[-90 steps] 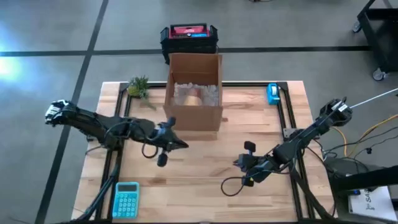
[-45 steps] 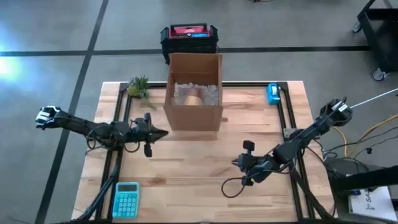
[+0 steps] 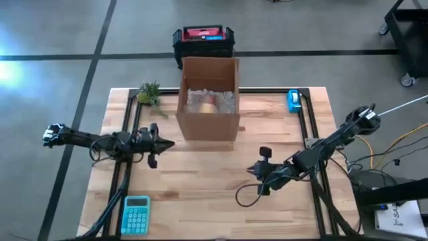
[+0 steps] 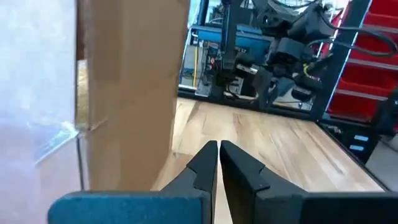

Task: Wrap mug
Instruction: Return to home position

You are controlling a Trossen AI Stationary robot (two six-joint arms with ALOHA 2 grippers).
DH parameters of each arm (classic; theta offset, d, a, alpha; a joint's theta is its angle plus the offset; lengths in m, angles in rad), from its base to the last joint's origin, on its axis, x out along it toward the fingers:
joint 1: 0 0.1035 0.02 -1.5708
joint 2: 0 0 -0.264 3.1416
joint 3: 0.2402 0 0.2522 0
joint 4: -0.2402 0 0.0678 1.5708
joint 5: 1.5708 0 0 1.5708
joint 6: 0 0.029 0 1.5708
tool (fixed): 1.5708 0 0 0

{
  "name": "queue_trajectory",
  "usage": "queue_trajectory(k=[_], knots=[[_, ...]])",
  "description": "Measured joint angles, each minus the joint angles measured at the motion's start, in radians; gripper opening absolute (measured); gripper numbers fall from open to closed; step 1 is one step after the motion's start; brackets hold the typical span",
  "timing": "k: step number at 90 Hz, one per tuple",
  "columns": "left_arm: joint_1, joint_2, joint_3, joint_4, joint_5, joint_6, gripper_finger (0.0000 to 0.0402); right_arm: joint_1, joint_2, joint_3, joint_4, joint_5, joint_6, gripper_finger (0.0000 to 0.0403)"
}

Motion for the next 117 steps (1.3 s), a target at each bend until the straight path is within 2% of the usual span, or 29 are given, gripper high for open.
queue_trajectory(k=[14,25,40,62,89,98,117], knots=[[0.003,-0.078,0.000,-0.051,0.000,0.000,0.0006,-0.101,-0.100,-0.009,-0.035,-0.071,-0.082,0.0018],[0.003,-0.124,-0.001,-0.113,0.000,0.000,0.0006,-0.205,-0.242,-0.061,-0.019,-0.200,-0.143,0.0018],[0.003,-0.150,-0.002,-0.136,-0.001,-0.012,0.0006,-0.331,-0.441,-0.214,0.021,-0.374,-0.158,0.0018],[0.003,-0.144,-0.002,-0.144,-0.036,-0.011,0.0007,-0.449,-0.720,-0.413,0.048,-0.493,-0.167,0.0018],[0.003,-0.122,0.000,-0.145,-0.036,-0.011,0.0007,-0.506,-1.096,-0.586,0.075,-0.526,-0.176,0.0018],[0.003,-0.111,0.002,-0.142,-0.036,-0.011,0.0007,-0.506,-1.176,-0.626,0.139,-0.531,-0.180,0.0018],[0.003,-0.078,0.002,-0.140,-0.036,-0.025,0.0007,-0.506,-1.292,-0.702,0.152,-0.534,-0.247,0.0018]])
